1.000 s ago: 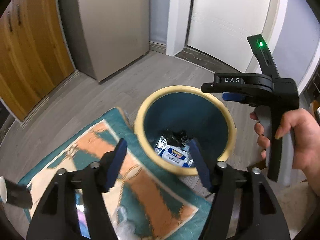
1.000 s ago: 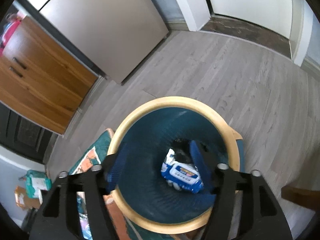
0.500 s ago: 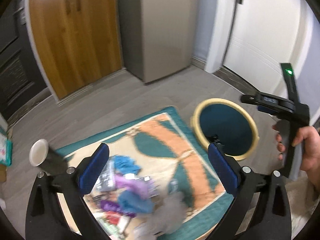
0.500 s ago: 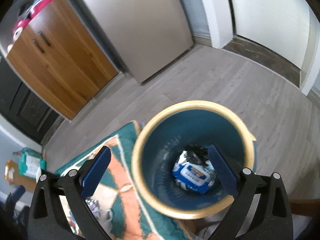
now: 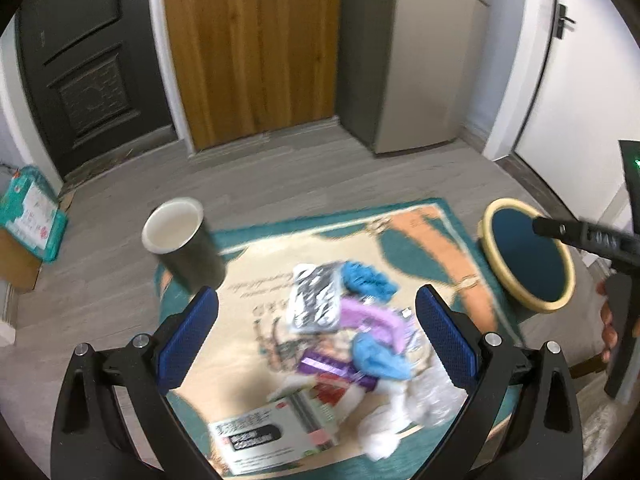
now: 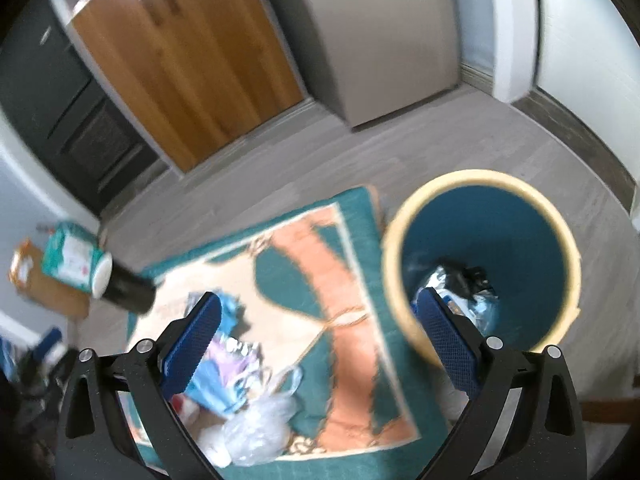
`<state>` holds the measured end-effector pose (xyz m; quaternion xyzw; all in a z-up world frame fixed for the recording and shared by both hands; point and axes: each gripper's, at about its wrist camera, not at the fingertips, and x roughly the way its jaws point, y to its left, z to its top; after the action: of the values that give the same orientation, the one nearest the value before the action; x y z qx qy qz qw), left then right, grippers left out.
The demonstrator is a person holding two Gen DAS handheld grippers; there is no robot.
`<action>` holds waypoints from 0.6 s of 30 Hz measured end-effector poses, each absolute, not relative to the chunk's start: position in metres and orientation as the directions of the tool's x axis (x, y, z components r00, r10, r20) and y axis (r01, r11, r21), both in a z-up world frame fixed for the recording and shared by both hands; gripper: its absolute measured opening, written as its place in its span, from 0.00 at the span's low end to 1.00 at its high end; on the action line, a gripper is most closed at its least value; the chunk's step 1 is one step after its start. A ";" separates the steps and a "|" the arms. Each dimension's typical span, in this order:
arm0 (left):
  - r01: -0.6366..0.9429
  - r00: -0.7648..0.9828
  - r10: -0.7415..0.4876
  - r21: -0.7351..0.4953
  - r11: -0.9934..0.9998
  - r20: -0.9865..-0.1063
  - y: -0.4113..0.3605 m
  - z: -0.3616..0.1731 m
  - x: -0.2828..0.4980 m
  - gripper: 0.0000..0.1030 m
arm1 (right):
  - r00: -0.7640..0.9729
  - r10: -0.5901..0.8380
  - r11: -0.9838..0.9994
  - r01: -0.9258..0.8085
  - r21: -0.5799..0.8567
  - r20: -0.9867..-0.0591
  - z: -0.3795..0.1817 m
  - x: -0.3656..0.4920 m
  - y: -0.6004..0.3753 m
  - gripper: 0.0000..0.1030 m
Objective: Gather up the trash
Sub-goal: 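Grasp the clear plastic bag with the right gripper while the left grasps the foil blister pack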
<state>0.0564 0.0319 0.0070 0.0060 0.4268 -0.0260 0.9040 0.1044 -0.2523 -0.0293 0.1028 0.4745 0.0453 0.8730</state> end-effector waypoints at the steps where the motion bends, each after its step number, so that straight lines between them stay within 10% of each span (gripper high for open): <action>1: 0.024 0.616 -0.032 -0.022 0.999 -0.787 0.037 0.001 0.057 0.94 | 0.536 0.160 0.982 0.002 0.191 -0.829 -0.033 0.102 -0.239 0.94; 18: -0.089 0.343 0.046 0.016 0.996 -0.938 0.052 -0.101 0.040 0.94 | 0.338 0.148 0.984 0.042 0.172 -0.929 -0.115 0.058 -0.192 0.92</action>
<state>0.0400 0.0516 -0.1008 -0.0189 0.5719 0.0410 0.8191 0.0583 -0.1924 -0.1151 0.0826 0.5742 0.0325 0.8139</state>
